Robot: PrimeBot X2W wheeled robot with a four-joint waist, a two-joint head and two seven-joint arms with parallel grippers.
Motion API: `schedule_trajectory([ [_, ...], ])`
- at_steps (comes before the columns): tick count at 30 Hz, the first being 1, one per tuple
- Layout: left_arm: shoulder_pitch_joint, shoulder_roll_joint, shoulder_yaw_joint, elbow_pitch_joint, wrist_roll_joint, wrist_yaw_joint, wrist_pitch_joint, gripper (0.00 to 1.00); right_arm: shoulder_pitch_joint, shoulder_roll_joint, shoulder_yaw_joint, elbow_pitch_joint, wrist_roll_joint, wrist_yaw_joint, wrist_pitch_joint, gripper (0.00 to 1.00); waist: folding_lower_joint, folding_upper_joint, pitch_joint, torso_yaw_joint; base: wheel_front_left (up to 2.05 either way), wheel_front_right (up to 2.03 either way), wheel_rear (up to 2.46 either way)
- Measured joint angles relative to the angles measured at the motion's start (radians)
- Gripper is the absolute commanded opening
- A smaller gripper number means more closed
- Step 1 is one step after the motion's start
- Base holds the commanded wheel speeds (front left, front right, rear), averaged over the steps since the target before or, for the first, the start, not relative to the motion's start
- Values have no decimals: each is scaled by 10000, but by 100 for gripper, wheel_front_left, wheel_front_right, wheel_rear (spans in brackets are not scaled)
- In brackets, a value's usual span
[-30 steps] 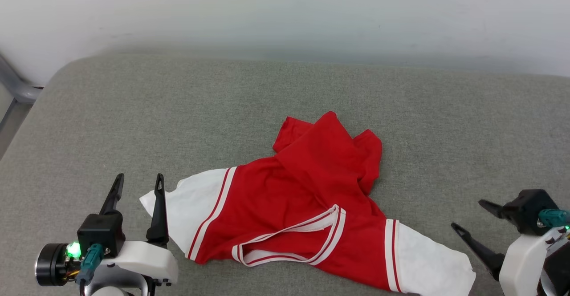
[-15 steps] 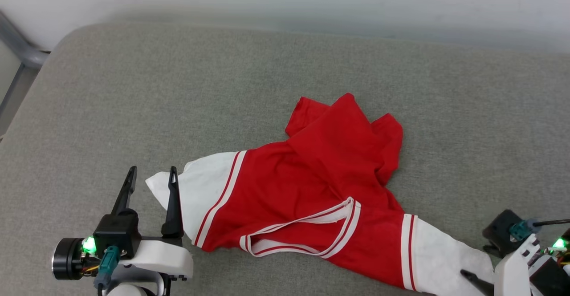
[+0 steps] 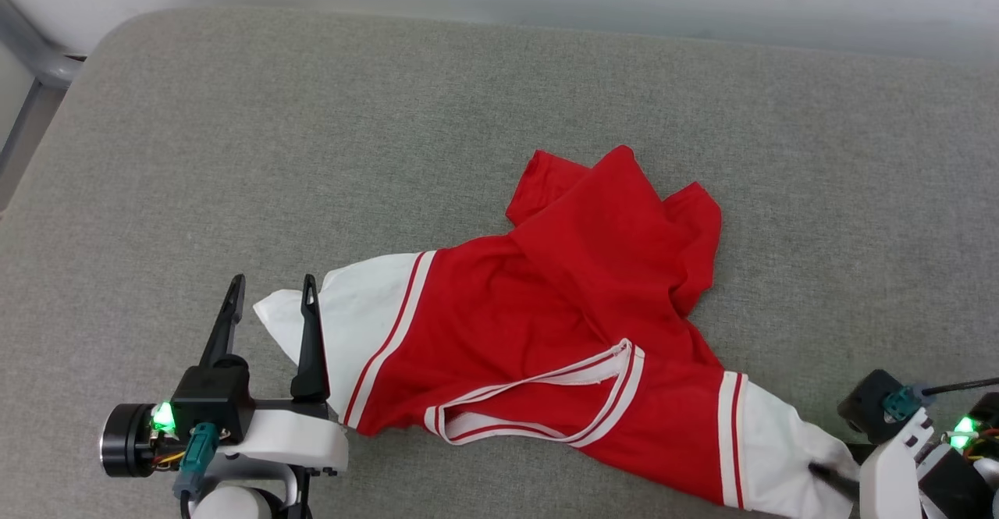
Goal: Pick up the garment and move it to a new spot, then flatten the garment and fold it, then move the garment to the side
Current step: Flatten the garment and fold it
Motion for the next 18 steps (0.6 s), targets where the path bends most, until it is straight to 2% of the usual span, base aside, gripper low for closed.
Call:
schedule_trajectory([
  [6,2,-372,370,86,351,-378,0,100,-1029,180,-167,449,-96,21,-911,0,1,1,-59,-37,0,0,0],
  [18,-11,-1028,907,303,924,-1005,0,100,-4262,-109,-736,1801,-665,4,-1946,0,2,1,-28,315,0,0,0],
])
